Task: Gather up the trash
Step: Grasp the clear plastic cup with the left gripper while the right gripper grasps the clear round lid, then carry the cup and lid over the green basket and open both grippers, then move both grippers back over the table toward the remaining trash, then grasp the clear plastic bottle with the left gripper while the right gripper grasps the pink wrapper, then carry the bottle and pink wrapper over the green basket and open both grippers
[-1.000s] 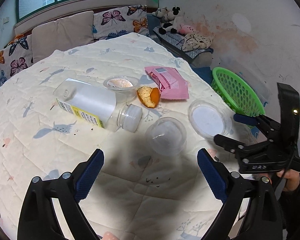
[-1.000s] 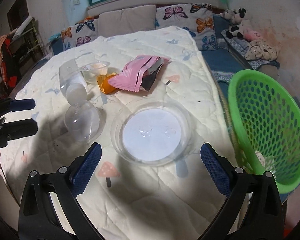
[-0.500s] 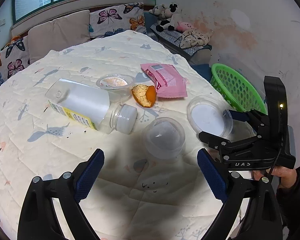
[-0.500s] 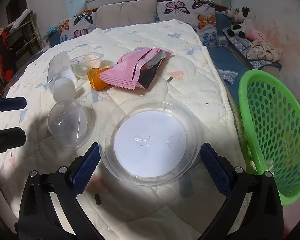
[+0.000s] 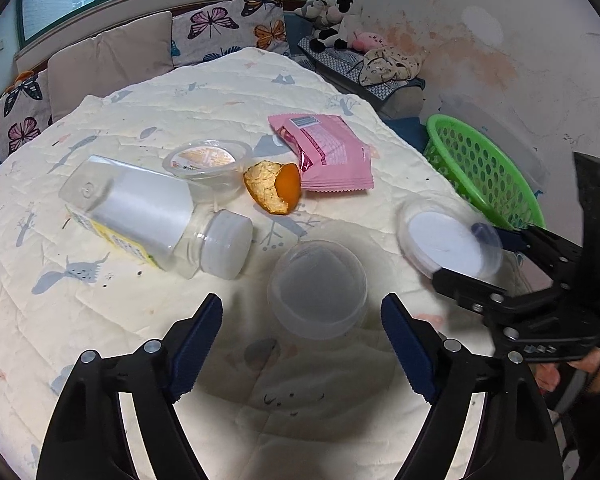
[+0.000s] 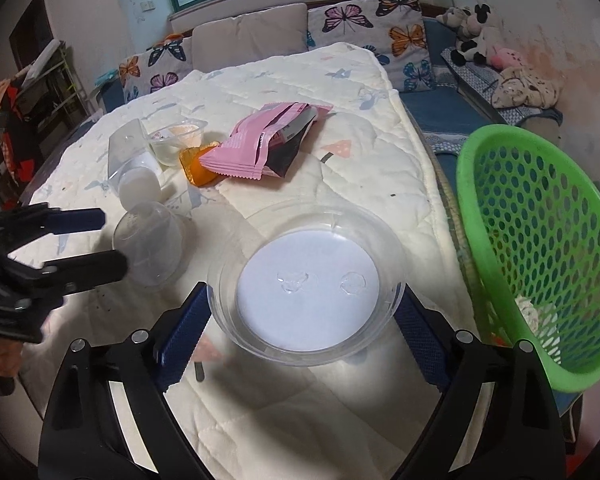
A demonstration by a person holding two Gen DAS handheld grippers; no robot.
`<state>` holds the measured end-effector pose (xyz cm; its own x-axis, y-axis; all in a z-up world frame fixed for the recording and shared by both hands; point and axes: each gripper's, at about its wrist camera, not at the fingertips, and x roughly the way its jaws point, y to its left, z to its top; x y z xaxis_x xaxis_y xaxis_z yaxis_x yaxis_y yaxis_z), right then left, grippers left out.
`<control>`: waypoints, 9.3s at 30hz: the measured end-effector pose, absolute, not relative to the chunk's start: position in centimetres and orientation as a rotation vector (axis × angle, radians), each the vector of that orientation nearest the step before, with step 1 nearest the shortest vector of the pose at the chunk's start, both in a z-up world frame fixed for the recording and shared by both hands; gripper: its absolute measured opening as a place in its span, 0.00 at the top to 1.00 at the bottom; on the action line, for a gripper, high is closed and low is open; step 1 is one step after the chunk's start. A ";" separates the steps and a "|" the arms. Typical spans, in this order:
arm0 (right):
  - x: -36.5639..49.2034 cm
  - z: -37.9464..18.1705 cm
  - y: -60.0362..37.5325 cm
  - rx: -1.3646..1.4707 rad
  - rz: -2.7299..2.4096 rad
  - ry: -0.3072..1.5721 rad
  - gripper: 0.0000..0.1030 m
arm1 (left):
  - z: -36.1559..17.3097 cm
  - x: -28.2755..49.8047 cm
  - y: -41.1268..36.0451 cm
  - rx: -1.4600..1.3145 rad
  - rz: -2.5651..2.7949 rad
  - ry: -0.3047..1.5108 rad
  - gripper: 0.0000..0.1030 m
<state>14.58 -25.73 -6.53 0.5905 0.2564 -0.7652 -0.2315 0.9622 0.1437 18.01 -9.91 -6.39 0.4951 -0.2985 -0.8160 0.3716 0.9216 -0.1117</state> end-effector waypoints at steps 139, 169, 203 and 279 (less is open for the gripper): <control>12.8 -1.5 -32.6 0.226 0.217 0.824 0.09 | -2.8 29.2 -3.8 -0.110 0.178 1.048 0.21; 22.8 -3.0 -24.9 0.246 0.275 0.881 0.12 | -5.4 29.9 -1.0 -0.180 0.051 1.142 0.37; 20.3 -3.1 -26.4 0.258 0.281 0.870 0.53 | -3.7 24.7 -4.1 -0.102 -0.189 1.115 0.44; 7.5 -2.6 -46.9 0.314 -0.110 0.778 0.23 | 0.9 24.4 -33.9 0.070 -0.658 0.942 0.37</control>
